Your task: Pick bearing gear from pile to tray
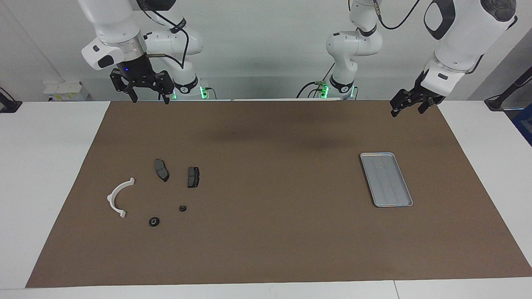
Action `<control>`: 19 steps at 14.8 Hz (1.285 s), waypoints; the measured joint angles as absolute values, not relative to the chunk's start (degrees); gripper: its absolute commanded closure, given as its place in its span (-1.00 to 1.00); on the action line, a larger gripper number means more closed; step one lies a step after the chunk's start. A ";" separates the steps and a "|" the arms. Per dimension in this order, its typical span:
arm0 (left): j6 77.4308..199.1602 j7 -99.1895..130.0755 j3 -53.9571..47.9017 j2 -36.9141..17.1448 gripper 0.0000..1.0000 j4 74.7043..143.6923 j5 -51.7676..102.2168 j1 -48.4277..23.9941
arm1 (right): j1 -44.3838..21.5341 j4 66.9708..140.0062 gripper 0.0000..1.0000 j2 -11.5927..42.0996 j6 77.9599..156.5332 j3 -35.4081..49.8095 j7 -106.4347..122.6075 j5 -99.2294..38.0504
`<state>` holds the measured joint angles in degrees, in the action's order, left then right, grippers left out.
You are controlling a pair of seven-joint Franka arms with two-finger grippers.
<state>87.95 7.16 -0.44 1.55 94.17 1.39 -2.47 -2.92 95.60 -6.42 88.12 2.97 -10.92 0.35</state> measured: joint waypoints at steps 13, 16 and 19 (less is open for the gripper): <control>87.95 7.16 -0.45 1.55 -1.00 94.17 1.39 -2.47 | -2.96 105.50 -1.00 5.19 113.21 2.97 -19.07 0.35; 87.95 7.16 -0.45 1.55 -1.00 94.17 1.39 -2.47 | -4.11 105.46 -1.00 13.55 121.44 3.06 -23.76 0.65; 87.95 7.16 -0.45 1.55 -1.00 94.17 1.39 -2.47 | -4.37 104.41 -1.00 19.61 127.16 3.07 -27.35 0.78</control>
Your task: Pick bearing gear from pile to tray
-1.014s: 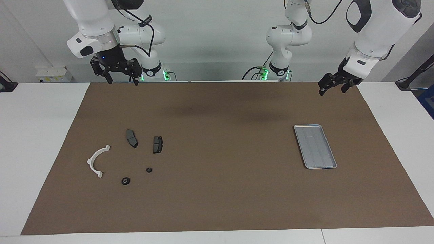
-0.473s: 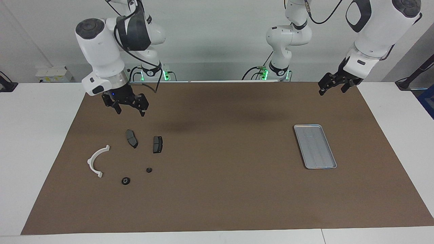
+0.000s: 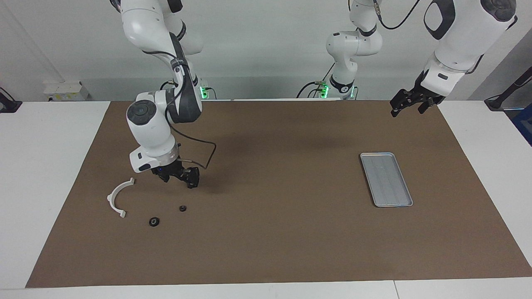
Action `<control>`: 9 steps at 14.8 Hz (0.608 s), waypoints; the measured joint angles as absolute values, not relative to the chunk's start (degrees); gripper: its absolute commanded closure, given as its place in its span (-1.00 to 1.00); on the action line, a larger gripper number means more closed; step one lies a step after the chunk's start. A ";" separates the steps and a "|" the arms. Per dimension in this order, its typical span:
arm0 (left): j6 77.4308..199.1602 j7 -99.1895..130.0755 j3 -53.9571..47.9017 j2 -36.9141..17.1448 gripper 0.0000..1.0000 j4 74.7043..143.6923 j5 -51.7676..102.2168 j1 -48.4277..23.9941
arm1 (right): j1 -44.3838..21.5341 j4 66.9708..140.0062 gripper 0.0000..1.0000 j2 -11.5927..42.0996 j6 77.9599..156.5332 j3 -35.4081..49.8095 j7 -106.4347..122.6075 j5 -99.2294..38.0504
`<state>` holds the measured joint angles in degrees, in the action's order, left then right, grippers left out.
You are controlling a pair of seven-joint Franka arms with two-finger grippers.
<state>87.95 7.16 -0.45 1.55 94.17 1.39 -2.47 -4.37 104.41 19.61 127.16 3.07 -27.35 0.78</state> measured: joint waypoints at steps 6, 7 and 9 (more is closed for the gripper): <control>87.95 7.16 -0.45 1.55 -1.00 94.17 1.39 -2.47 | -4.36 97.12 -0.97 28.54 127.31 3.06 -30.71 2.19; 87.95 7.16 -0.45 1.55 -1.00 94.17 1.39 -2.47 | -4.36 95.94 -0.96 29.84 127.33 3.06 -31.46 2.97; 87.95 7.16 -0.45 1.55 -1.00 94.17 1.39 -2.47 | -4.37 94.06 -0.88 31.90 127.33 3.07 -32.35 4.07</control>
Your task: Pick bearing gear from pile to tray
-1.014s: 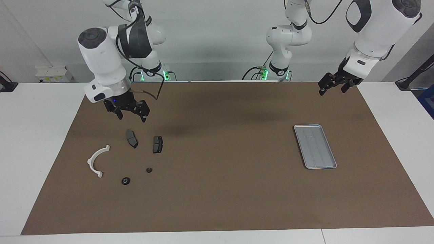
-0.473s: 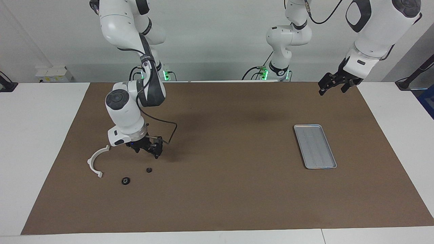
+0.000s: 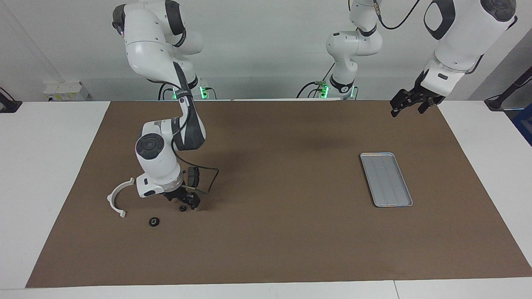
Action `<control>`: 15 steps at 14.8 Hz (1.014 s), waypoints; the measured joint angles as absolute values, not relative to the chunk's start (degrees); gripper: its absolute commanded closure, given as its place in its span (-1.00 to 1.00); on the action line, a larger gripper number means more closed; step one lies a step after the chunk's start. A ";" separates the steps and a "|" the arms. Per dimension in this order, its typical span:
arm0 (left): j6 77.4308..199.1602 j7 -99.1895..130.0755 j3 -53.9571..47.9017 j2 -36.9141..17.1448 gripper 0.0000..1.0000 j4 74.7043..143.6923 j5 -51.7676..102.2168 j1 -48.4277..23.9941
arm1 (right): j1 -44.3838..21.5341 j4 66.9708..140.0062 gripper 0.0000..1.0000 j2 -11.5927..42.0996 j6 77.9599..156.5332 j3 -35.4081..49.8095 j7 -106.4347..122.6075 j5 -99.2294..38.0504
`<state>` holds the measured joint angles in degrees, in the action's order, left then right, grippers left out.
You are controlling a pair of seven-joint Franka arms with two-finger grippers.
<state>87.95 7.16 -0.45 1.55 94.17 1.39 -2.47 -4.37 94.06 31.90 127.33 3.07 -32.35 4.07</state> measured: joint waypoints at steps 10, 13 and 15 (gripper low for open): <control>87.85 7.16 -0.28 1.76 -1.00 94.16 1.39 -2.44 | -4.82 92.87 -0.15 33.63 127.33 3.05 -34.68 4.67; 87.85 6.75 -0.24 2.17 -1.00 94.16 1.39 -2.42 | -4.83 92.65 0.22 33.63 127.35 3.06 -34.71 4.68; 87.85 4.36 -0.22 2.23 -1.00 94.17 1.39 -2.42 | -4.84 92.40 0.66 33.63 127.36 3.07 -34.71 4.67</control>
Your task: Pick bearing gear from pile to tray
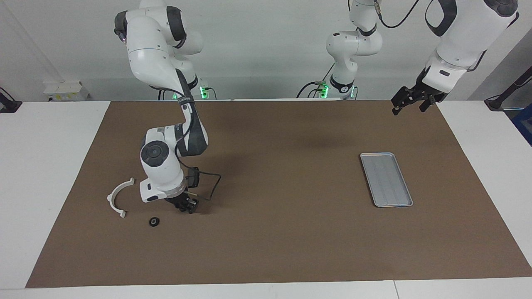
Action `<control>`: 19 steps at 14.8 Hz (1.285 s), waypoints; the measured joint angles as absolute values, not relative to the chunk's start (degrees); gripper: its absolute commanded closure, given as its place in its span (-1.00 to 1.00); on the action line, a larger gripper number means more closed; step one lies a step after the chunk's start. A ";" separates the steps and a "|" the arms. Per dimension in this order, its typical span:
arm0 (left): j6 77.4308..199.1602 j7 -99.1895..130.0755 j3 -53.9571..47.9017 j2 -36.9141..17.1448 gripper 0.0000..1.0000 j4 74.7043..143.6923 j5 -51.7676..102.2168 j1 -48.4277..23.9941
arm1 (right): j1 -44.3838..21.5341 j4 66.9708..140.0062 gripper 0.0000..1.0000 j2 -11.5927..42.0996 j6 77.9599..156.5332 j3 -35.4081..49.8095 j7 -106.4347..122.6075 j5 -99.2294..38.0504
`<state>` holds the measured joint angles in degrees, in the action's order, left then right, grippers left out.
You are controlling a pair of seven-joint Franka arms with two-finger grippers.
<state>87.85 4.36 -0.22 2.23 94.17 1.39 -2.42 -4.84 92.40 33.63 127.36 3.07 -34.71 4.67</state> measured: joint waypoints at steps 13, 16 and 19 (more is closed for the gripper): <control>88.12 3.43 -0.01 2.23 -1.00 94.19 1.39 -2.37 | -4.43 82.06 1.00 30.66 107.17 3.12 -28.51 4.61; 88.24 3.46 -0.01 2.23 -1.00 94.19 1.39 -2.37 | -4.90 78.65 1.00 25.32 96.87 5.22 -27.24 4.09; 88.67 3.46 -0.01 2.23 -1.00 94.26 1.39 -2.37 | -8.89 77.30 1.00 20.36 91.78 8.25 -34.35 3.39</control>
<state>88.67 3.46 -0.01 2.23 94.26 1.39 -2.37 -8.89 77.30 20.36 91.78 8.25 -34.35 3.39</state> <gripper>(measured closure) 0.000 0.767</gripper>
